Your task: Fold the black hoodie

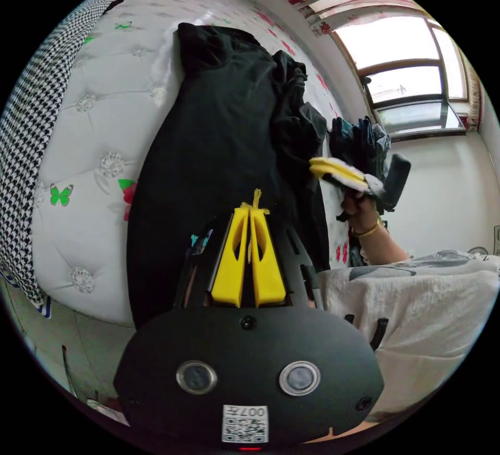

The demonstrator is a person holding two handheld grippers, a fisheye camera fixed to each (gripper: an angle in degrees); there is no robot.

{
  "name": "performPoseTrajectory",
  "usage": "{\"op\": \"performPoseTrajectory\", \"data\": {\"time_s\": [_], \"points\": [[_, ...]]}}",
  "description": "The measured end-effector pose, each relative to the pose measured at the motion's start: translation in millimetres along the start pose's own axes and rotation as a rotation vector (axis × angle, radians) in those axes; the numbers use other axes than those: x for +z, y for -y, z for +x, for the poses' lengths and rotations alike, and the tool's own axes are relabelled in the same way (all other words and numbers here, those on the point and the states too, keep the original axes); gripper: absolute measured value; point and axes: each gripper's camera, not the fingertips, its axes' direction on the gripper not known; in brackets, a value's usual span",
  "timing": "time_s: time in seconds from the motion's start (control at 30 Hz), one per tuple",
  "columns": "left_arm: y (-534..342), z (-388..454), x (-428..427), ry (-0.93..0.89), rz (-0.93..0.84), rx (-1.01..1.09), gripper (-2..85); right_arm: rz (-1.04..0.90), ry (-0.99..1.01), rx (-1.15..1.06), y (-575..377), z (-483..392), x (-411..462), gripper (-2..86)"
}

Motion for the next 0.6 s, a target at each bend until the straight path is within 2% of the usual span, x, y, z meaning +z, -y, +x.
{"op": "performPoseTrajectory", "data": {"time_s": [0.07,0.13,0.2,0.27,0.4,0.5,0.6], "points": [[-3,-2,-5,0.023,0.001,0.003,-1.0,0.260,-0.121,0.136,-20,29,-55,7.7],[-6,-15,-11,0.019,0.012,-0.043,-1.0,0.351,-0.214,0.317,-36,74,-86,8.1],[-6,-27,-14,-0.002,0.031,-0.094,-1.0,0.345,-0.224,0.506,-52,134,-100,8.5],[-2,-35,-18,-0.008,0.055,-0.129,-1.0,0.298,-0.133,0.702,-73,209,-101,8.9],[18,-39,-34,0.053,0.115,-0.130,-1.0,0.222,-0.076,0.811,-81,268,-80,8.1],[40,-49,-51,0.059,0.183,-0.161,-1.0,0.200,0.089,0.791,-68,288,-55,4.0],[66,-61,-69,0.073,0.248,-0.186,-1.0,0.293,0.012,0.763,-70,283,-71,1.0]]}}
